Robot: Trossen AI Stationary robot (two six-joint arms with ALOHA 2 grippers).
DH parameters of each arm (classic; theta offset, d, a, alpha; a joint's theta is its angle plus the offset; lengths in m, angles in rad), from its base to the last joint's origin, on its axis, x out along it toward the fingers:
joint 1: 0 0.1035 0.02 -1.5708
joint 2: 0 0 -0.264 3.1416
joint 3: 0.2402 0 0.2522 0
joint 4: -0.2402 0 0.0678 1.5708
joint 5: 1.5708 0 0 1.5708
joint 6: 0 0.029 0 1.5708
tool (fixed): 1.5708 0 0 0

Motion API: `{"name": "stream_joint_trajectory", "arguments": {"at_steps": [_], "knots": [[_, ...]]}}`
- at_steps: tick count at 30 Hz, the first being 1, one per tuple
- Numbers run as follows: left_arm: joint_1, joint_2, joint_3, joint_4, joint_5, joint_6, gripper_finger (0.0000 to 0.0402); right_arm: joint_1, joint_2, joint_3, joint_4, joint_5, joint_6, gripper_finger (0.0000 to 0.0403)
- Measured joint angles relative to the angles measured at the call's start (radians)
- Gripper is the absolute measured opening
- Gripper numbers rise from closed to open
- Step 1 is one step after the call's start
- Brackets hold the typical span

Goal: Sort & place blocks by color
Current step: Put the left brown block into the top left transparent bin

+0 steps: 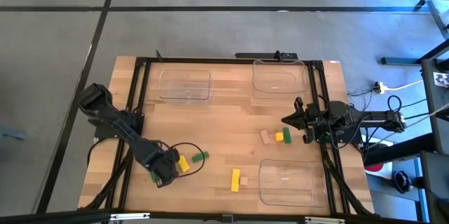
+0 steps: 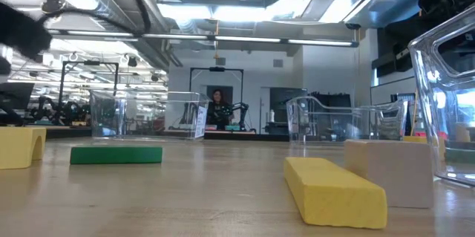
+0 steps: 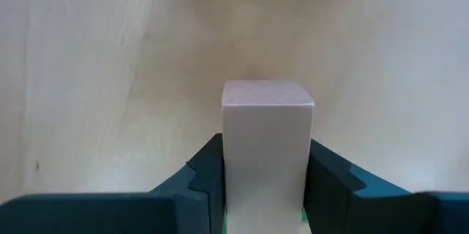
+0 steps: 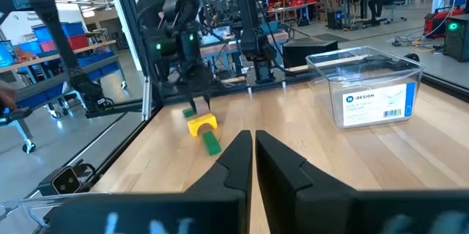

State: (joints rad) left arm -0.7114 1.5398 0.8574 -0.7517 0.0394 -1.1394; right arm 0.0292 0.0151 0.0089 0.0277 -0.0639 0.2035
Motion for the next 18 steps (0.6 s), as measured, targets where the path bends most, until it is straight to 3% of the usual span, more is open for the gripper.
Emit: {"name": "stream_joint_trajectory", "arguments": {"at_steps": [7, 12, 15, 18], "knots": [[0.096, -0.305, 0.0, -0.124, -0.207, 0.026, 0.012, 0.0, 0.0, 0.0, 0.0, 0.0, 0.0, 0.0023], [0.263, -0.537, 0.001, -0.067, -0.377, 0.255, 0.012, 0.0, 0.0, 0.0, 0.0, 0.0, 0.0, 0.0023], [0.415, -0.634, 0.001, 0.033, -0.387, 0.49, 0.012, 0.0, 0.0, 0.0, 0.0, 0.0, 0.0, 0.0023], [0.595, -0.675, 0.002, 0.193, -0.262, 0.706, 0.012, 0.0, 0.0, 0.0, 0.0, 0.0, 0.0, 0.0023]]}}
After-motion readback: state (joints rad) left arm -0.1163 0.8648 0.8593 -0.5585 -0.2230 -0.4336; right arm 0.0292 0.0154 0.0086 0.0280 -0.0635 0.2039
